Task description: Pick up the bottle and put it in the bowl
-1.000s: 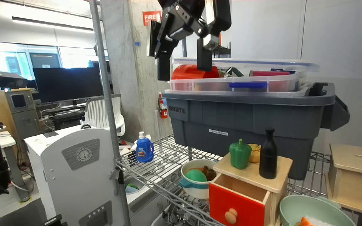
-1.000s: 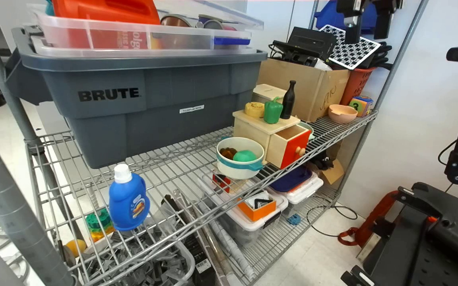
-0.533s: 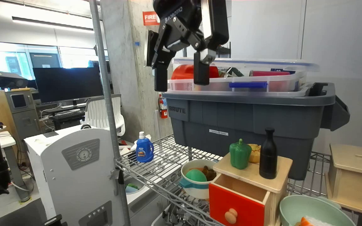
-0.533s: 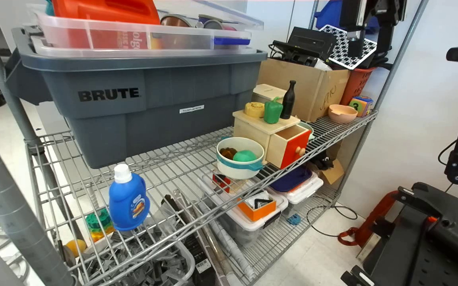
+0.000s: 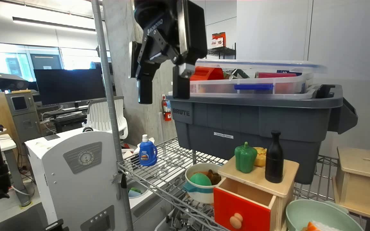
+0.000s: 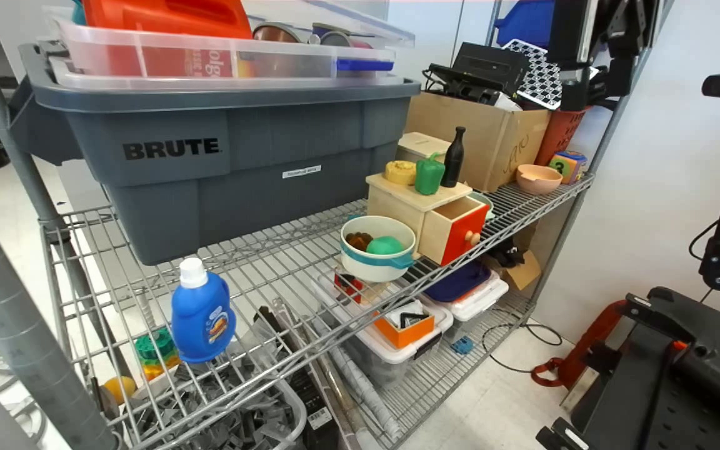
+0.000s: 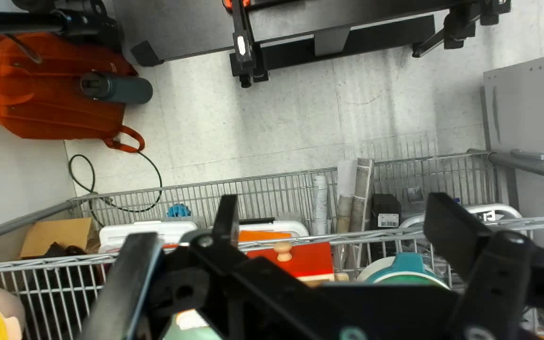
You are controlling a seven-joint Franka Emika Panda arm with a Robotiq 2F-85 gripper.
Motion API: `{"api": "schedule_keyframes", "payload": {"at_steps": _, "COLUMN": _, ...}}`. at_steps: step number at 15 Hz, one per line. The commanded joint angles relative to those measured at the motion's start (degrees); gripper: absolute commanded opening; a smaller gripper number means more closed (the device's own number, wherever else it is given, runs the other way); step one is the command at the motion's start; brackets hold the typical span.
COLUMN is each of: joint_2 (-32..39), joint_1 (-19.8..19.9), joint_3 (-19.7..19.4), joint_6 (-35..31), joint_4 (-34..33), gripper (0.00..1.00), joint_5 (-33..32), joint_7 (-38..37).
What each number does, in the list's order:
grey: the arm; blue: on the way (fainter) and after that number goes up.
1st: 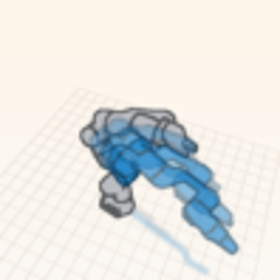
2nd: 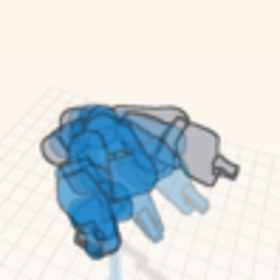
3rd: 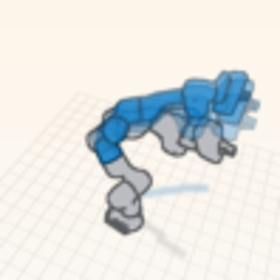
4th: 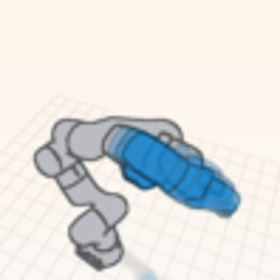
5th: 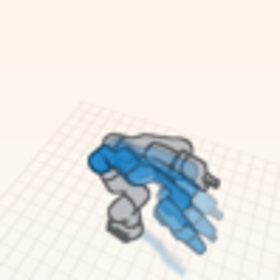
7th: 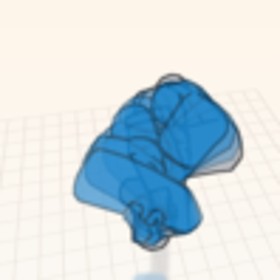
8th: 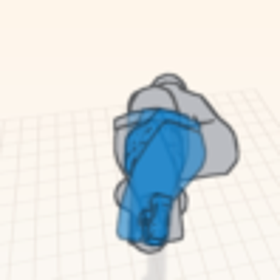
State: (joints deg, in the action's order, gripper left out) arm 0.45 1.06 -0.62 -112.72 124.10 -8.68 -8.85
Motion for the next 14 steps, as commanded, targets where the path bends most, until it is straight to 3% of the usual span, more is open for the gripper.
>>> {"api": "schedule_keyframes", "payload": {"at_steps": 1, "joint_2": -6.3, "joint_1": -1.2, "joint_3": 1.1, "joint_6": -3.2, "joint_4": 7.4, "gripper": 1.0, "joint_5": -2.6, "joint_7": -3.9}}
{"api": "schedule_keyframes", "payload": {"at_steps": 9, "joint_2": -19.7, "joint_1": -1.2, "joint_3": 4.6, "joint_6": -5.9, "joint_4": 20.0, "gripper": 1.0, "joint_5": -5.9, "joint_7": -11.2}}
{"api": "schedule_keyframes", "payload": {"at_steps": 14, "joint_2": -24.4, "joint_1": 0.0, "joint_3": 1.6, "joint_6": -6.5, "joint_4": 21.3, "gripper": 1.0, "joint_5": -4.2, "joint_7": -1.2}}
